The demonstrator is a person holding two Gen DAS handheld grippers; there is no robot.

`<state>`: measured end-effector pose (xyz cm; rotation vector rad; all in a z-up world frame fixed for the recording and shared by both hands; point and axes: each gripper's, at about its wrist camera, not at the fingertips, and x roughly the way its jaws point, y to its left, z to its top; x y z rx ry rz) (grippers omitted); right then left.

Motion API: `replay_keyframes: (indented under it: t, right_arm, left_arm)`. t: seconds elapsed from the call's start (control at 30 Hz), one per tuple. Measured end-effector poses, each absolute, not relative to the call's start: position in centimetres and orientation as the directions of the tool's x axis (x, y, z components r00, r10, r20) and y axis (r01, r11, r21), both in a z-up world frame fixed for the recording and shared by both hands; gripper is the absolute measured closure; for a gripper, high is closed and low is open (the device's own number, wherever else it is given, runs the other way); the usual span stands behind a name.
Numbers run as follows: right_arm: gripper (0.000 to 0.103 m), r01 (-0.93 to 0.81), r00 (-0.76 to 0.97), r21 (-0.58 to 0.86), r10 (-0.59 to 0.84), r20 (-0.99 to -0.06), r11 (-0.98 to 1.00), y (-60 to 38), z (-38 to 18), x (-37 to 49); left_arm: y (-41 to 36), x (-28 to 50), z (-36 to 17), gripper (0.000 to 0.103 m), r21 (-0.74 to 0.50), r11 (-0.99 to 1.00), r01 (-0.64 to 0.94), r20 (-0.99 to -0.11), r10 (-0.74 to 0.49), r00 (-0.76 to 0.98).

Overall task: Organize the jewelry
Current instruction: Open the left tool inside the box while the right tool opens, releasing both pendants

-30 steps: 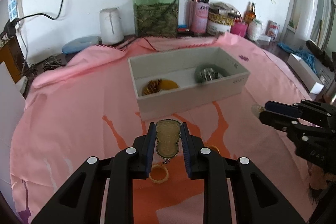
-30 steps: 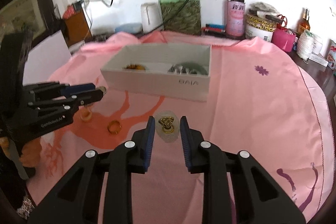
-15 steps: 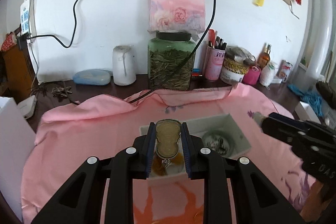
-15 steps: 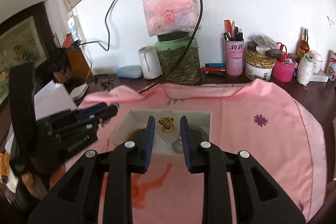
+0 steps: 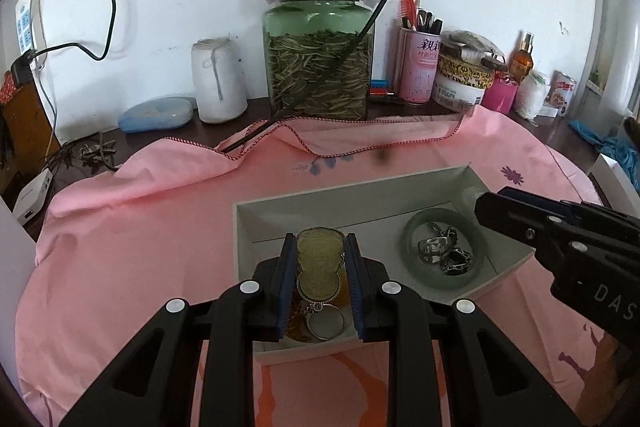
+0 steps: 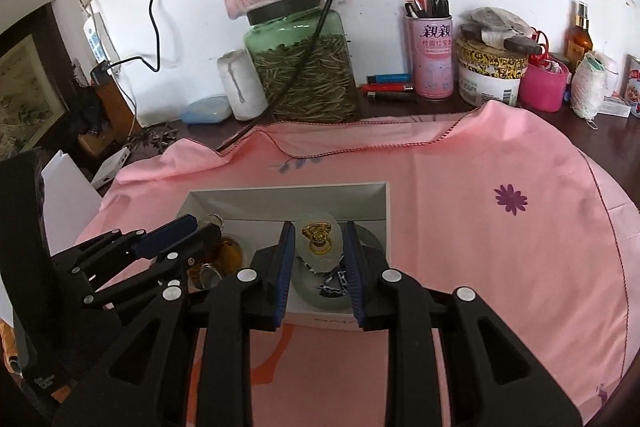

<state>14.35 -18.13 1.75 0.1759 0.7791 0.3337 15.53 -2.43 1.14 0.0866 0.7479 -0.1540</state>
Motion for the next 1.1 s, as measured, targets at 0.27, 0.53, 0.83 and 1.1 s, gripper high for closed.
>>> replay_keyframes:
  t: [0.27,0.53,0.83,1.1]
  right_arm:
    - [0.079,-0.213,0.666,0.245,0.324,-0.672,0.946,-17.7,0.9,14.9]
    - [0.079,-0.204,0.666,0.228,0.305,-0.68,0.952,-17.4,0.3,15.3]
    - [0.073,-0.21,0.685,0.215,0.3,-0.664,0.954,-17.1,0.4,15.3]
    - [0.064,-0.217,0.712,0.21,0.301,-0.634,0.953,-17.3,1.8,14.3]
  left_arm:
    - [-2.6,15.8,0.9,0.079,0.035,0.987,0.159,-0.682,-0.093,0.725]
    - [-2.7,15.9,0.8,0.079,0.043,0.987,0.158,-0.68,-0.087,0.728]
    - [-2.7,16.1,0.7,0.067,0.046,0.988,0.15,-0.682,-0.078,0.727]
    - [-2.7,15.1,1.6,0.052,0.057,0.987,0.148,-0.646,-0.076,0.759]
